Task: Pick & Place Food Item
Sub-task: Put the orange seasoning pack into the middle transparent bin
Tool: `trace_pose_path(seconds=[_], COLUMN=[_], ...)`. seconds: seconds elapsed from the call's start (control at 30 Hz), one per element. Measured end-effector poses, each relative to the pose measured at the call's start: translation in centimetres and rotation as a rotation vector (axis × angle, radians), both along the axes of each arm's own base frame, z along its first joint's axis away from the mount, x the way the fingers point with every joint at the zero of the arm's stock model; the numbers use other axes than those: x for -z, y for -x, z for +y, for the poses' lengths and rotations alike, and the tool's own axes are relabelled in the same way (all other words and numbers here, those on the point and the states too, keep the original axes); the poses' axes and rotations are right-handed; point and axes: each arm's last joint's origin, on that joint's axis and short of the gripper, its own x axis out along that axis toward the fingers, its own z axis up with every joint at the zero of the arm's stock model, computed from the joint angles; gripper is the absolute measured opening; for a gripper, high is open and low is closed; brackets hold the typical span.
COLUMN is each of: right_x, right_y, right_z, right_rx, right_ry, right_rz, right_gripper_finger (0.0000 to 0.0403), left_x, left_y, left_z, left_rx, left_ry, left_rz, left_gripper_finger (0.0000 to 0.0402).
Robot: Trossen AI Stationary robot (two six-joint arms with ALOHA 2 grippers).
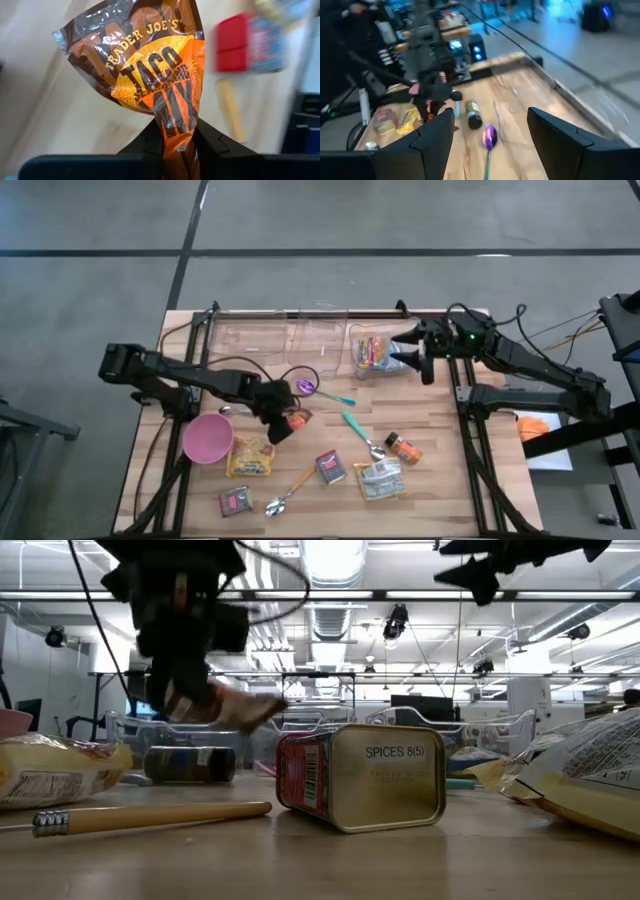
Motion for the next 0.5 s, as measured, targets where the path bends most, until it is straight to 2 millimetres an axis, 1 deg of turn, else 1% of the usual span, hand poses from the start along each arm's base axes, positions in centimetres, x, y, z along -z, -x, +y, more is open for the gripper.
trace_pose_path(seconds=[0.13, 0.23, 0.37, 0.43, 0.5], right_x=[-1.0, -1.9, -2.5, -2.3, -2.2], right_y=[-0.5, -0.9, -1.6, -2.3, -3.2], right_z=[1.2, 2.1, 2.9, 3.3, 3.5], right_rx=[-0.092, -0.143, -0.236, -0.285, -0.310], right_ry=[0.134, 0.186, 0.173, 0.148, 0.122], right_rz=[-0.099, -0.190, -0.267, -0.275, -0.250], right_gripper_finger=[0.0247, 0.0247, 0.0247, 0.0247, 0.0247], left_x=[-2.9, -5.4, -8.7, -9.8, -10.6], left_y=[-0.2, -0.2, 0.1, 0.3, 0.3], left_z=[-0.2, -0.3, -0.2, 0.1, 0.5], left_rx=[0.047, 0.088, 0.128, 0.124, 0.111], left_ry=[0.071, 0.119, 0.161, 0.195, 0.235], left_rz=[-0.212, -0.405, -0.643, -0.721, -0.763], left_gripper_finger=[0.0063, 0.0063, 0.0063, 0.0062, 0.0062])
